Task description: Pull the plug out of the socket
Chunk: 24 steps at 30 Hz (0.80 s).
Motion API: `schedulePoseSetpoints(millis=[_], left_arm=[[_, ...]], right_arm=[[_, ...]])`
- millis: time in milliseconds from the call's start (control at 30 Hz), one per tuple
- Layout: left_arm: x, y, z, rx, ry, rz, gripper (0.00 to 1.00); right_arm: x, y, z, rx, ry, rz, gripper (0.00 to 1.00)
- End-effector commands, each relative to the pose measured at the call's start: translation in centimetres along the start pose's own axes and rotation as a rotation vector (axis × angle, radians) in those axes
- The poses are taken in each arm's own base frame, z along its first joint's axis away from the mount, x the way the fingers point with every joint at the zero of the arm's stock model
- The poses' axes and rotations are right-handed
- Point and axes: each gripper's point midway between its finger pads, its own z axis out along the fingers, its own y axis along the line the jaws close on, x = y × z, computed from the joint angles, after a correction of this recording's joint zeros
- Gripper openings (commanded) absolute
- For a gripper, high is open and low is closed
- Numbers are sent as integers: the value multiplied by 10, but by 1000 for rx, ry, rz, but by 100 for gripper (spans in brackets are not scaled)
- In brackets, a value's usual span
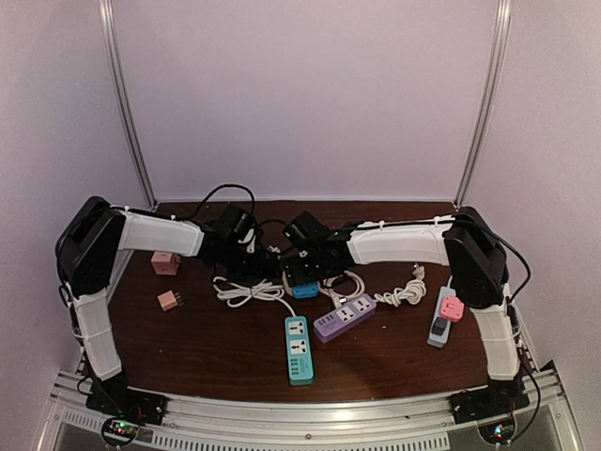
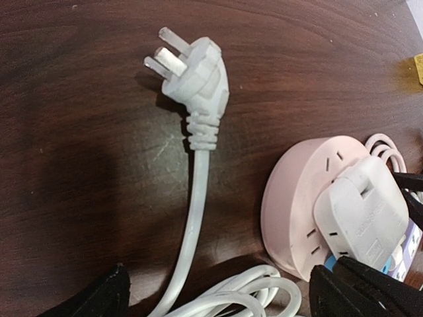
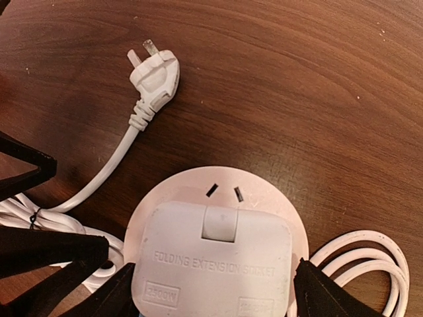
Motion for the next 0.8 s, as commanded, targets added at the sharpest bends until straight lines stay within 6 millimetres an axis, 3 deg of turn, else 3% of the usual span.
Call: schedulePoseSetpoints(millis=[0, 167, 400, 533, 767], left_arm=[[-12, -3, 6, 16, -27, -12, 95], [-12, -2, 11, 8, -20, -22, 95], [-18, -5, 18, 14, -19, -29, 95], [-18, -3, 22, 3, -16, -36, 94], [-15, 0, 32, -2, 4, -39, 94]], right_arm=[[-8, -2, -1, 3, -34, 6, 80], [-3, -1, 1, -10, -23, 2, 69], [-1, -1, -5, -29, -32, -13, 39], [1, 1, -9, -55, -41, -21, 32], [0, 5, -16, -90, -61, -31, 29]])
